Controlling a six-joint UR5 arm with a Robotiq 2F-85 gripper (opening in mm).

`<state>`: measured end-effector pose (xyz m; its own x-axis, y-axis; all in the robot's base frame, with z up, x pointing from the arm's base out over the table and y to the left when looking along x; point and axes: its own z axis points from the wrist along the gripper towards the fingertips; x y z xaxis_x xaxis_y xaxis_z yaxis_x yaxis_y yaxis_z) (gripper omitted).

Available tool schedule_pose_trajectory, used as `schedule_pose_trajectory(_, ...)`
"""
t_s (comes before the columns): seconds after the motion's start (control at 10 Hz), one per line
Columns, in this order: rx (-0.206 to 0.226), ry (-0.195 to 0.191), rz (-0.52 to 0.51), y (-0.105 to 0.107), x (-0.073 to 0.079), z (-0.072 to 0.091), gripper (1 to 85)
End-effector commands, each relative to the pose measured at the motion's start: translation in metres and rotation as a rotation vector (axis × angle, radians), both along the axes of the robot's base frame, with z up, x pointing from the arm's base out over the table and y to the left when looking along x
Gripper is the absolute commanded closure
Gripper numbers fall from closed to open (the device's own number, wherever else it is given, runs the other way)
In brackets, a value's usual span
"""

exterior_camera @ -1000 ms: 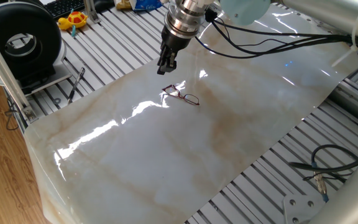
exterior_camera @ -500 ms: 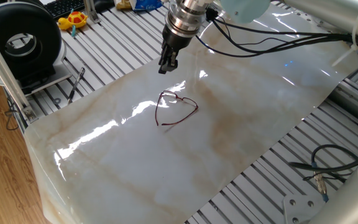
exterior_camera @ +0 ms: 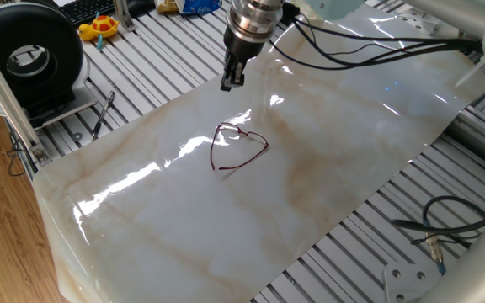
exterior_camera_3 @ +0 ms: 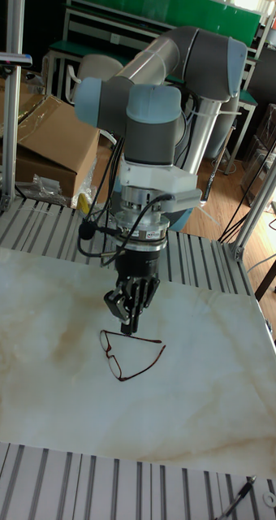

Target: Unfold the leg of the glasses (with one hand)

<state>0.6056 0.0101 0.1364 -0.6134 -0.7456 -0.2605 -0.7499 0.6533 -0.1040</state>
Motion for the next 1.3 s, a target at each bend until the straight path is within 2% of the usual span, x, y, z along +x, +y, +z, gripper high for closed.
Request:
schedule_pose_trajectory(0.0,0.015,0.002,-0.028,-0.001,0.001,0.007,82.7)
schedule_pose_trajectory(0.1,0.020,0.010,-0.040,-0.001,-0.001,0.007,84.3)
schedule_pose_trajectory(0.5,-0.016,0.059,-0.110,-0.014,-0.011,0.003,84.3)
schedule_pose_trajectory(0.6,-0.005,0.094,-0.144,-0.012,-0.019,0.002,84.3)
schedule_pose_trajectory(0.7,0.020,0.108,-0.166,-0.007,-0.022,0.002,84.3)
schedule_pose_trajectory(0.9,-0.001,0.092,-0.167,-0.010,-0.022,-0.012,84.3)
schedule_pose_trajectory(1.2,-0.022,0.111,-0.204,-0.013,-0.036,-0.031,84.3)
